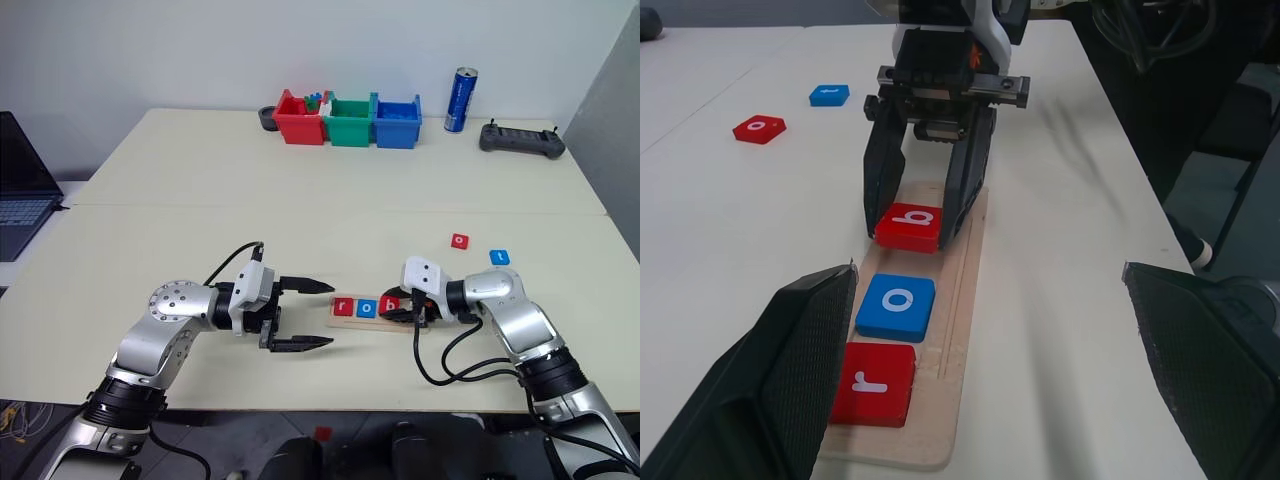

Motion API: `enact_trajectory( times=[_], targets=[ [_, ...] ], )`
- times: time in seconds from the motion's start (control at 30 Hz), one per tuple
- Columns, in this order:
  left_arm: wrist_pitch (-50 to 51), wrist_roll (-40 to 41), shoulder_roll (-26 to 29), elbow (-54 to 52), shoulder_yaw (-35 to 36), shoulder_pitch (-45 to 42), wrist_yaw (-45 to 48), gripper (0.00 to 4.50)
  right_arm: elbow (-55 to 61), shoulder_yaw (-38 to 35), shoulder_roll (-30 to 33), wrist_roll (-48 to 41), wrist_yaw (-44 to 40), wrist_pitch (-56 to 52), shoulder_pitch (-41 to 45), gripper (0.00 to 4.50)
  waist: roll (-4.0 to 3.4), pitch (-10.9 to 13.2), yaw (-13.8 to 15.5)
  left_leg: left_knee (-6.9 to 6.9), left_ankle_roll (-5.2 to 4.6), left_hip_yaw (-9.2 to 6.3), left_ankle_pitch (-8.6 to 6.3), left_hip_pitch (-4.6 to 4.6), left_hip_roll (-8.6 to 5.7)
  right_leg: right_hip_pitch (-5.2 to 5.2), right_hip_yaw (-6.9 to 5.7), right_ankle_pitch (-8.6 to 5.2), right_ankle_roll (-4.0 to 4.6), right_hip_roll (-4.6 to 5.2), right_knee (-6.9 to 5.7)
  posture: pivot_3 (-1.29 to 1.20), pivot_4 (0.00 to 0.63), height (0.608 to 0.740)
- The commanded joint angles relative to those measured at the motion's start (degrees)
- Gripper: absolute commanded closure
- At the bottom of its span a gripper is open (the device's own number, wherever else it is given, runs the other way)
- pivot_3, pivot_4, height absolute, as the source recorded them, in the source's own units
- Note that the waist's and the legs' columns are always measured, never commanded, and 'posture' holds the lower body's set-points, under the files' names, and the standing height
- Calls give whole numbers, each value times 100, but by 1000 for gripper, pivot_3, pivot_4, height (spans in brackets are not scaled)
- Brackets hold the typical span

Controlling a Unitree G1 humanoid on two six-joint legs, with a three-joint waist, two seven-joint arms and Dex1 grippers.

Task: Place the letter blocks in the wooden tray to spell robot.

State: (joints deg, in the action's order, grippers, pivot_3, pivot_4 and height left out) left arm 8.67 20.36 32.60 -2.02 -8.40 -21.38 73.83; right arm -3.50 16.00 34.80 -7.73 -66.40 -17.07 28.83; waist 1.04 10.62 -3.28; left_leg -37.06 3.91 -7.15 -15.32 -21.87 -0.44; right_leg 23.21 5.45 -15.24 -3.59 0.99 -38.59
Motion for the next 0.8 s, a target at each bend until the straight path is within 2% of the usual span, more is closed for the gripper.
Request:
enact_trajectory(
  times=[0.03, 0.8],
  targets=[
    [-33, 106, 45, -41, 123, -129, 1, 0, 21, -7, -14, 29, -36, 123, 143, 3039, 0, 0, -1, 0, 0, 0, 0, 0, 0, 0, 0, 0, 0, 0, 0, 0, 150, 740],
    [-106, 43, -1, 68, 64, -214, 19, 0, 38, 25, -50, 39, -48, 50, 144, 3039, 0, 0, -3, 0, 0, 0, 0, 1, 0, 0, 0, 0, 0, 0, -1, 0, 150, 740]
  ],
)
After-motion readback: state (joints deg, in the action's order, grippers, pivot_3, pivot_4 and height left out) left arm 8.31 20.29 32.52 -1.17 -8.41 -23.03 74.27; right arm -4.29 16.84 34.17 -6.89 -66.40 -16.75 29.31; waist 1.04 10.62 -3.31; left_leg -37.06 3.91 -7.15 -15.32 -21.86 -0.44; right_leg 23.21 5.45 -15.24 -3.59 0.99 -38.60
